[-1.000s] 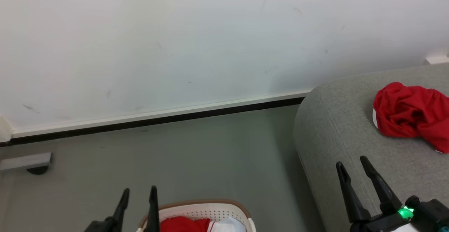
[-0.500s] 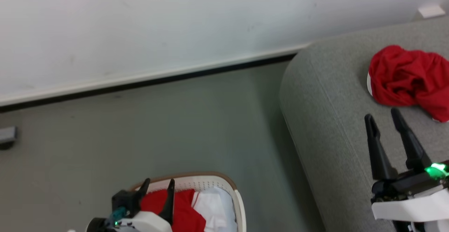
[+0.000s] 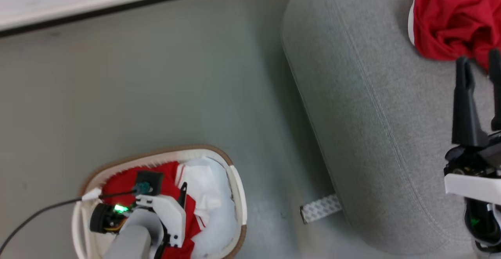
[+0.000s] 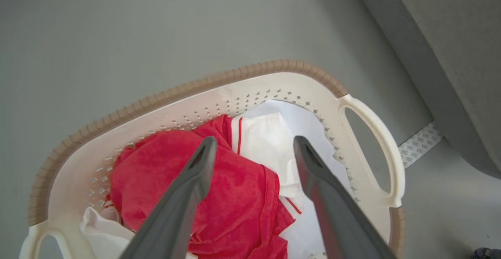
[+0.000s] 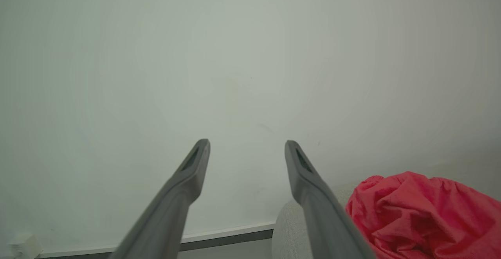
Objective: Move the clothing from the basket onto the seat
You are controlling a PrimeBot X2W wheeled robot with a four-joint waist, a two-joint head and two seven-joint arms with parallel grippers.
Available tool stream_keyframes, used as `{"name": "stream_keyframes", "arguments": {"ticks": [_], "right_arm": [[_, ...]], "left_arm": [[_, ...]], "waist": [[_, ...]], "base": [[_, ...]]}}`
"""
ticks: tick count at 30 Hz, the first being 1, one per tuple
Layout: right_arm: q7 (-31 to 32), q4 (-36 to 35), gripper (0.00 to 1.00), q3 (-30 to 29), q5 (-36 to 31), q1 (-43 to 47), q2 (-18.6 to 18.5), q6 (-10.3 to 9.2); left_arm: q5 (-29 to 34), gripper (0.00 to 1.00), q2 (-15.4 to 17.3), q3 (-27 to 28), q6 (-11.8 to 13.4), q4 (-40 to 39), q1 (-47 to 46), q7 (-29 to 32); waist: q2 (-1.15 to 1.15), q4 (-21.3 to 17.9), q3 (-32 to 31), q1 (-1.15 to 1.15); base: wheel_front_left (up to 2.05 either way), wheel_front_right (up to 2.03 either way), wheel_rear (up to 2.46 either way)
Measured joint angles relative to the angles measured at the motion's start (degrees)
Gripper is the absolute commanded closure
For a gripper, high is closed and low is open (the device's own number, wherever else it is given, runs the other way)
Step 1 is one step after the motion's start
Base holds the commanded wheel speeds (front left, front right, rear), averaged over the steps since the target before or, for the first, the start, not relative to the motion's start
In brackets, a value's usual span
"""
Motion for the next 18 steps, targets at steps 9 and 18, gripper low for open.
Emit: {"name": "stream_keyframes", "arguments": {"ticks": [9, 18], "right_arm": [[0.0, -2.9, 0.00, -2.9, 2.0, -5.8, 1.5, 0.00], [0.0, -4.4, 0.00, -4.2, 2.5, -8.1, 3.2, 0.00]], "left_arm": [[1.9, 0.00, 1.4, -2.1, 0.0, 12.2, -9.3, 4.6], [2.2, 0.00, 2.4, -2.7, 2.5, 17.6, -15.0, 8.1]], "waist": [[0.00, -3.8, 11.5, 0.00], [0.00, -7.2, 20.0, 0.00]], "base": [[0.00, 0.00, 0.00], [0.00, 0.00, 0.00]]}}
